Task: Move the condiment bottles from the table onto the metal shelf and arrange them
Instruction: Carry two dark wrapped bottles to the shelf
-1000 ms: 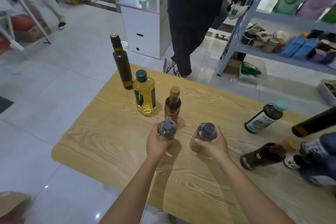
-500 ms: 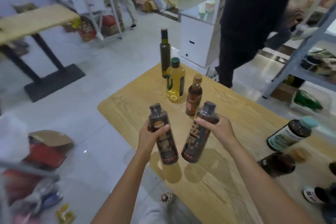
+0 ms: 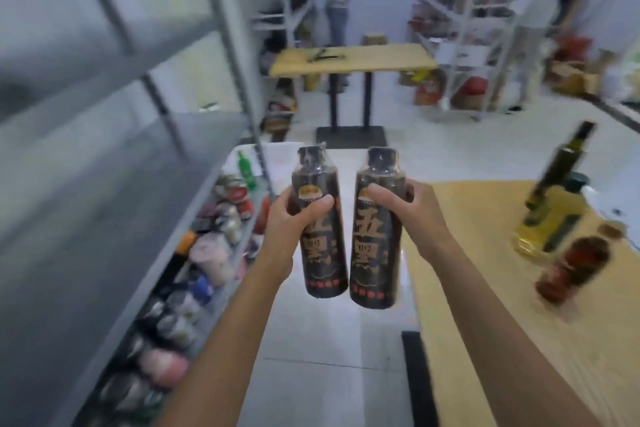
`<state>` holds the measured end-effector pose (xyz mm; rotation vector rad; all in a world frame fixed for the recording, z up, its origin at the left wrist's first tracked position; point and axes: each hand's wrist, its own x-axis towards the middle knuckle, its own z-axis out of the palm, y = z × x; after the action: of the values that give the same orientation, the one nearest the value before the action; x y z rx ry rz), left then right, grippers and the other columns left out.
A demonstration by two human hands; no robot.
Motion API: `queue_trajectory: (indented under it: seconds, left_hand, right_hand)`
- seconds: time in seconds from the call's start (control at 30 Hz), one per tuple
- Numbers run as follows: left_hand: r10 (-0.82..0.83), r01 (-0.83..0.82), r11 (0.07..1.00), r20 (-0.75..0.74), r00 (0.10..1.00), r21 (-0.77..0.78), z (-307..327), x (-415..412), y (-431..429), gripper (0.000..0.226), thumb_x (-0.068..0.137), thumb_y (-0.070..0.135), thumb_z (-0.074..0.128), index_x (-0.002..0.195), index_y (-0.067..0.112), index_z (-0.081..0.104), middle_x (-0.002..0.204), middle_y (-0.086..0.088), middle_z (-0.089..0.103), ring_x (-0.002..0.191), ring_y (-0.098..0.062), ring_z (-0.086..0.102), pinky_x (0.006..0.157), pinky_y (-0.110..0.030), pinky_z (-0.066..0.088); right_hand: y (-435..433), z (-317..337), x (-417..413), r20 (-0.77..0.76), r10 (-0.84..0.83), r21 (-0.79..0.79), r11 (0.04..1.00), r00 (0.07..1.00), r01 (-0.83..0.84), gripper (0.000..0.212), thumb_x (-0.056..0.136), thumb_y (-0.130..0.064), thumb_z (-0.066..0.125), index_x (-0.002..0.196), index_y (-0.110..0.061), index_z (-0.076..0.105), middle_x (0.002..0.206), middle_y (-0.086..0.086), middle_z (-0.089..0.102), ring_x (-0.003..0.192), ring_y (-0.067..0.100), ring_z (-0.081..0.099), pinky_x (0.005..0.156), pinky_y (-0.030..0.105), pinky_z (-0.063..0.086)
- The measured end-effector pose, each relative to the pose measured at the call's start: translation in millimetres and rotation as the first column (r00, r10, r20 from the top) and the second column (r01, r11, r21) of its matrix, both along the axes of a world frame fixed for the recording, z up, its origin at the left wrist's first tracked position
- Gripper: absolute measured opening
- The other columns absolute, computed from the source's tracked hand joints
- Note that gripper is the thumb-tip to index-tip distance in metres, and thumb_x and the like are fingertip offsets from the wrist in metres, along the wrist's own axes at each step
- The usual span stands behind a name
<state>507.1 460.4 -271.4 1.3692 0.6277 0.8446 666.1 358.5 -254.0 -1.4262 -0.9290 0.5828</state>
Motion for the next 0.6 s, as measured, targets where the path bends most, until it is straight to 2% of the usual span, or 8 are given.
queue_trajectory:
  seconds: [0.1, 0.17, 0.23, 0.3, 0.43, 0.53, 0.6]
  left_hand:
    - [0.213, -0.214, 0.976, 0.047, 0.976, 0.036, 22, -77, 0, 0.035, 0.068, 0.022, 0.076, 0.1, 0.012, 0.063, 0.085, -0.001, 0.071, 0.076, -0.018, 0.068, 0.068, -0.028, 0.054]
    - [0.35, -0.353, 0.932, 0.047, 0.936, 0.082, 34, -131, -8, 0.035, 0.064, 0.028, 0.078, 0.093, 0.015, 0.064, 0.079, 0.003, 0.071, 0.069, -0.014, 0.067, 0.063, -0.024, 0.052]
    - [0.503, -0.504, 0.854, 0.049, 0.863, 0.128, 44, -183, -23, 0.04, 0.057, 0.036, 0.077, 0.09, 0.018, 0.063, 0.077, 0.005, 0.071, 0.069, -0.011, 0.066, 0.063, -0.022, 0.052]
    - [0.634, -0.634, 0.757, 0.057, 0.771, 0.158, 51, -233, -45, 0.046, 0.053, 0.039, 0.077, 0.093, 0.02, 0.063, 0.08, 0.006, 0.072, 0.072, -0.01, 0.067, 0.065, -0.023, 0.053]
    - [0.792, -0.783, 0.586, 0.059, 0.608, 0.209, 60, -318, -103, 0.058, 0.052, 0.042, 0.077, 0.103, 0.017, 0.064, 0.092, 0.001, 0.073, 0.082, -0.016, 0.069, 0.068, -0.022, 0.053]
    - [0.867, -0.851, 0.465, 0.071, 0.494, 0.245, 66, -369, -151, 0.055, 0.055, 0.041, 0.077, 0.102, 0.015, 0.065, 0.094, -0.002, 0.072, 0.087, -0.021, 0.068, 0.076, -0.031, 0.055]
    - [0.889, -0.872, 0.417, 0.084, 0.45, 0.256, 71, -398, -185, 0.05, 0.055, 0.04, 0.077, 0.098, 0.017, 0.065, 0.092, -0.002, 0.071, 0.087, -0.023, 0.067, 0.079, -0.034, 0.055]
  right_hand:
    - [37, 21, -62, 0.078, 0.222, 0.061, 0.972, 0.972, -0.227, 0.011, 0.075, -0.03, 0.076, 0.074, -0.023, 0.066, 0.068, -0.009, 0.071, 0.066, 0.005, 0.067, 0.06, 0.014, 0.05]
    - [54, 32, -108, 0.109, 0.343, 0.097, 0.93, 0.933, -0.353, 0.019, 0.07, -0.042, 0.075, 0.075, -0.025, 0.067, 0.071, -0.008, 0.072, 0.069, 0.008, 0.069, 0.062, 0.02, 0.052]
    - [62, 41, -156, 0.136, 0.449, 0.129, 0.876, 0.883, -0.465, 0.021, 0.066, -0.045, 0.074, 0.073, -0.027, 0.067, 0.069, -0.01, 0.071, 0.067, 0.007, 0.068, 0.062, 0.02, 0.052]
    - [63, 49, -203, 0.138, 0.556, 0.159, 0.805, 0.82, -0.572, 0.018, 0.068, -0.037, 0.078, 0.07, -0.026, 0.064, 0.062, -0.013, 0.068, 0.06, 0.002, 0.065, 0.058, 0.014, 0.048]
    - [45, 58, -291, 0.169, 0.688, 0.184, 0.682, 0.706, -0.708, 0.022, 0.066, -0.04, 0.075, 0.067, -0.021, 0.064, 0.06, -0.006, 0.067, 0.057, 0.003, 0.063, 0.054, 0.014, 0.047]
    - [18, 63, -349, 0.17, 0.764, 0.211, 0.589, 0.622, -0.78, 0.025, 0.065, -0.046, 0.074, 0.063, -0.024, 0.062, 0.059, -0.005, 0.066, 0.056, 0.006, 0.062, 0.054, 0.018, 0.047]
    - [-5, 68, -384, 0.171, 0.802, 0.232, 0.532, 0.573, -0.814, 0.028, 0.063, -0.047, 0.073, 0.061, -0.023, 0.06, 0.056, -0.008, 0.063, 0.054, 0.004, 0.06, 0.053, 0.016, 0.045]
